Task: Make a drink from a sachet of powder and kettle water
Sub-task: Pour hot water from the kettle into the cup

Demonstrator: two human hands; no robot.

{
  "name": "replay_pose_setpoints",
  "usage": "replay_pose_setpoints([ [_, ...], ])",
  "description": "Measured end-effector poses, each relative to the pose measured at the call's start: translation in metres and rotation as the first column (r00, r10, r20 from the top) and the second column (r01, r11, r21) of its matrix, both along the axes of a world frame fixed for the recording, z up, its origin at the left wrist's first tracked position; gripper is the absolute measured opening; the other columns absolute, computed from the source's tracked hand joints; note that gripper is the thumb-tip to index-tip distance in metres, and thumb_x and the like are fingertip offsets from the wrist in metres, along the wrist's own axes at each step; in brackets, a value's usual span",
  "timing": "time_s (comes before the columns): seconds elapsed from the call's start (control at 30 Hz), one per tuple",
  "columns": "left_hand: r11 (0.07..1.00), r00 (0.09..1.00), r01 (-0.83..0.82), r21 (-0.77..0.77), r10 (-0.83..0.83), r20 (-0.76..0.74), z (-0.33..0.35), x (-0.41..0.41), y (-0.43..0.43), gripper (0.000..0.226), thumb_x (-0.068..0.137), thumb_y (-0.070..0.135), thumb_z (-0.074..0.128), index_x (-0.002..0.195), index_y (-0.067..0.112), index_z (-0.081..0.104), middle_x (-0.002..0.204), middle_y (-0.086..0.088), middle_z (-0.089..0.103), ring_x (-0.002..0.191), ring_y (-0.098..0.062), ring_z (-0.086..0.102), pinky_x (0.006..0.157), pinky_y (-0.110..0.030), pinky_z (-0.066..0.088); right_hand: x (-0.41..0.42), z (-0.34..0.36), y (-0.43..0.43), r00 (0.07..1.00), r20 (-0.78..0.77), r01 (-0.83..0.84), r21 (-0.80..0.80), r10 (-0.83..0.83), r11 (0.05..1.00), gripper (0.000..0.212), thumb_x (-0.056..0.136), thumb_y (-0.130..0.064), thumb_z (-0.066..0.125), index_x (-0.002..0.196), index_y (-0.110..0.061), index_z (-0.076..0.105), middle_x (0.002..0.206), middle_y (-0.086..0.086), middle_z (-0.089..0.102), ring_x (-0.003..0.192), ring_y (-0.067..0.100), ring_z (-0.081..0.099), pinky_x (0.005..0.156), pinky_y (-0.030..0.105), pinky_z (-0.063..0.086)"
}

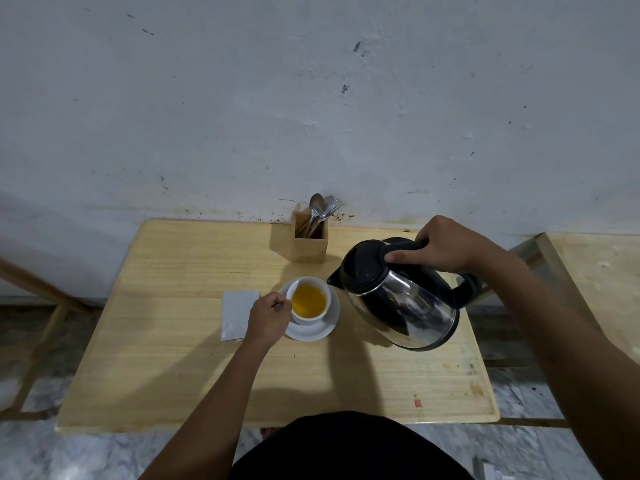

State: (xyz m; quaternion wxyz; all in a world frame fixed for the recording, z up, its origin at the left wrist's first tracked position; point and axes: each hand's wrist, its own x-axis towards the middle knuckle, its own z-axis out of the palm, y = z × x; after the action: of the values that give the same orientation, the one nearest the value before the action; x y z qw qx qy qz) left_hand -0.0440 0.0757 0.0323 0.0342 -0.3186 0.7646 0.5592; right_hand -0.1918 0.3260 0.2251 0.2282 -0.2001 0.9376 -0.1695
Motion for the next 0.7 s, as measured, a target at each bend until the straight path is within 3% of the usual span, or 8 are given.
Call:
replay_pose_setpoints([
  [0.17, 0.999, 0.999, -0.033, 0.000, 0.033, 0.025, 0.000, -0.002, 0.004, 0.020, 0.088, 0.014, 0.054, 0.070, 0.019, 0.059, 0.069, -0.006, 0.062, 0.068, -0.025, 0.059, 0.065, -0.036, 0.050, -0.001, -0.007, 0.020, 0.993, -0.004, 0.119, -0.192, -0.122, 0.974, 0.066, 0.055, -0.069, 0.074, 0.043, -0.008, 0.054, 0.040, 0.002, 0.045, 0.036, 0.010, 0.041, 0.049, 0.026, 0.035],
  [0.37, 0.992, 0.991, -0.123, -0.010, 0.123, 0.058, 0.000, -0.007, 0.012, 0.021, 0.087, 0.017, 0.053, 0.067, 0.017, 0.056, 0.072, -0.011, 0.064, 0.070, -0.026, 0.060, 0.064, -0.033, 0.046, -0.009, -0.016, 0.056, 0.970, -0.056, 0.184, -0.473, -0.238, 0.862, 0.060, 0.061, -0.056, 0.074, 0.044, -0.001, 0.059, 0.036, 0.003, 0.048, 0.033, 0.009, 0.043, 0.041, 0.015, 0.033],
  [0.57, 0.978, 0.981, -0.187, -0.094, 0.192, 0.041, -0.003, -0.010, 0.021, 0.028, 0.092, 0.020, 0.052, 0.064, 0.016, 0.051, 0.071, -0.009, 0.061, 0.074, -0.027, 0.058, 0.067, -0.031, 0.042, -0.024, -0.027, 0.081, 0.943, -0.113, 0.165, -0.660, -0.314, 0.733, 0.085, 0.063, -0.070, 0.071, 0.056, 0.014, 0.061, 0.042, 0.023, 0.048, 0.036, 0.020, 0.043, 0.040, 0.022, 0.034],
  [0.7, 0.964, 0.974, -0.210, -0.164, 0.220, 0.046, -0.002, -0.012, 0.027, 0.027, 0.093, 0.017, 0.050, 0.066, 0.011, 0.051, 0.071, -0.007, 0.057, 0.072, -0.024, 0.053, 0.068, -0.031, 0.040, -0.038, -0.033, 0.090, 0.927, -0.171, 0.135, -0.677, -0.333, 0.723, 0.064, 0.079, -0.049, 0.072, 0.053, 0.009, 0.063, 0.045, 0.023, 0.054, 0.037, 0.022, 0.047, 0.049, 0.030, 0.040],
])
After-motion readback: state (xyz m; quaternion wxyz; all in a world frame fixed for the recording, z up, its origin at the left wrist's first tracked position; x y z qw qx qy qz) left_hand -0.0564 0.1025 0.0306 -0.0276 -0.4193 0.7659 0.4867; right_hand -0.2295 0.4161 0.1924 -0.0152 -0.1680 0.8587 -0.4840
